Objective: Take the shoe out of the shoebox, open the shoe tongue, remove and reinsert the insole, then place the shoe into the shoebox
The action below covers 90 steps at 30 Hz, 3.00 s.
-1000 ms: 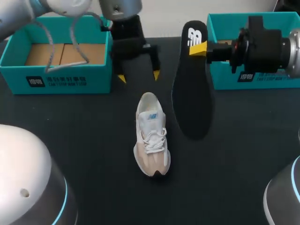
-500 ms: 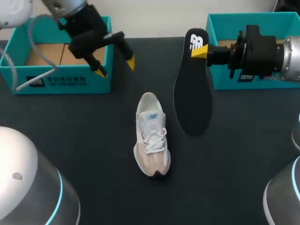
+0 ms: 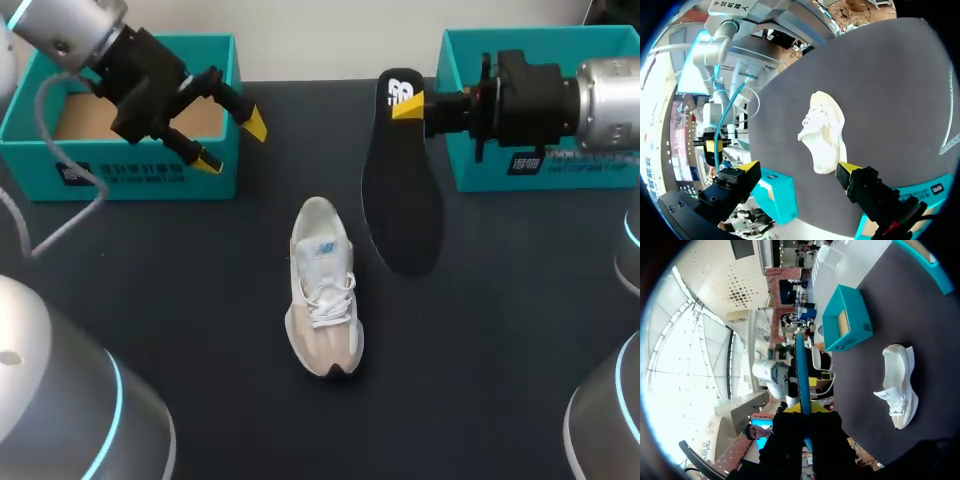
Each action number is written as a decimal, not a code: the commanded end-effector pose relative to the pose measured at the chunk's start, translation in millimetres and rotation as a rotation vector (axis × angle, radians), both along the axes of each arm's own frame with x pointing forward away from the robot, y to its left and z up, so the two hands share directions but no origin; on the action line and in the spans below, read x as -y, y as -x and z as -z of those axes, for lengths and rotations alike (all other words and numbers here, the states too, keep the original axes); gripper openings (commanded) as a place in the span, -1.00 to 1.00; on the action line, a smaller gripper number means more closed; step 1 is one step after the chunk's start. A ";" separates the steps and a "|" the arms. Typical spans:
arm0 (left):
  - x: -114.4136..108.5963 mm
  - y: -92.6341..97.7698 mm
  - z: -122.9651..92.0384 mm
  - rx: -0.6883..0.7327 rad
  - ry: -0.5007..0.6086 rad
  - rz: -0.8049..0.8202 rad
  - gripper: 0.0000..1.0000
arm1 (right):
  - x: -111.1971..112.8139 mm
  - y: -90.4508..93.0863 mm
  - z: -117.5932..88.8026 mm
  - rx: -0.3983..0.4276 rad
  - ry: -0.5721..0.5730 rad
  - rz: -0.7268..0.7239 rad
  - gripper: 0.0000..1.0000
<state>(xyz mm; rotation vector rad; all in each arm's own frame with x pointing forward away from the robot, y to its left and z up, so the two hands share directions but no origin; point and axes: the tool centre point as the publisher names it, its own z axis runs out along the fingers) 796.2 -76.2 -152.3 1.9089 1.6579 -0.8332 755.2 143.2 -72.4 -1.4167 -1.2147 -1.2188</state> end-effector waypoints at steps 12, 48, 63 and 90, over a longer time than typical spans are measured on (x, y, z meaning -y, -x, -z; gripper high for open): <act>9.1 15.5 16.2 0.020 0.329 -0.043 1.00 | -24.1 -22.9 22.6 -0.061 -0.059 0.077 -1.00; 82.8 40.8 -9.0 0.009 0.767 -0.109 0.91 | -78.8 -59.8 56.9 -0.272 -0.051 0.096 -1.00; 99.5 45.0 -8.6 0.006 0.803 -0.111 -0.29 | -91.6 -57.4 62.6 -0.289 -0.061 0.061 -1.00; 40.7 50.0 -22.8 -0.065 0.810 -0.119 -1.00 | -47.0 -13.5 51.2 0.068 0.004 -0.049 1.00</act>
